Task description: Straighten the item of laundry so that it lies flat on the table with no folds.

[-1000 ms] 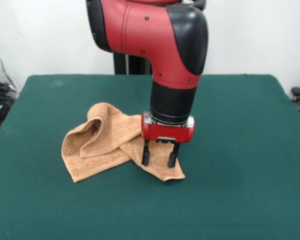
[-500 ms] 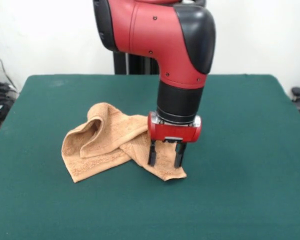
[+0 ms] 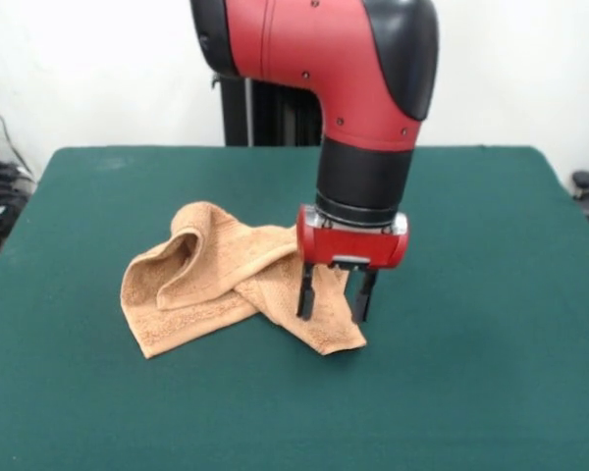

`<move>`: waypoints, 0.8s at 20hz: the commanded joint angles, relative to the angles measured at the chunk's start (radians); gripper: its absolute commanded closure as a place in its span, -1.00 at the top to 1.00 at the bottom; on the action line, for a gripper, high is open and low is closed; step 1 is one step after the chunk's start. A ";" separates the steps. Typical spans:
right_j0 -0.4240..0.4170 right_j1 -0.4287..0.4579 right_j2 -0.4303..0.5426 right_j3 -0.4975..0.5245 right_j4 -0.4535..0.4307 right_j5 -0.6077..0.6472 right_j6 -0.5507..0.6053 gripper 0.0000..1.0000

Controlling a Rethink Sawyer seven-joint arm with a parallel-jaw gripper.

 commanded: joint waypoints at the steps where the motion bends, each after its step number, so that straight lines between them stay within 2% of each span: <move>1: 0.044 -0.014 0.081 0.063 0.051 0.090 0.202 1.00; 8: 0.078 -0.015 0.067 0.062 0.079 0.102 0.233 1.00; 16: 0.087 0.010 0.066 0.055 0.091 0.079 0.217 1.00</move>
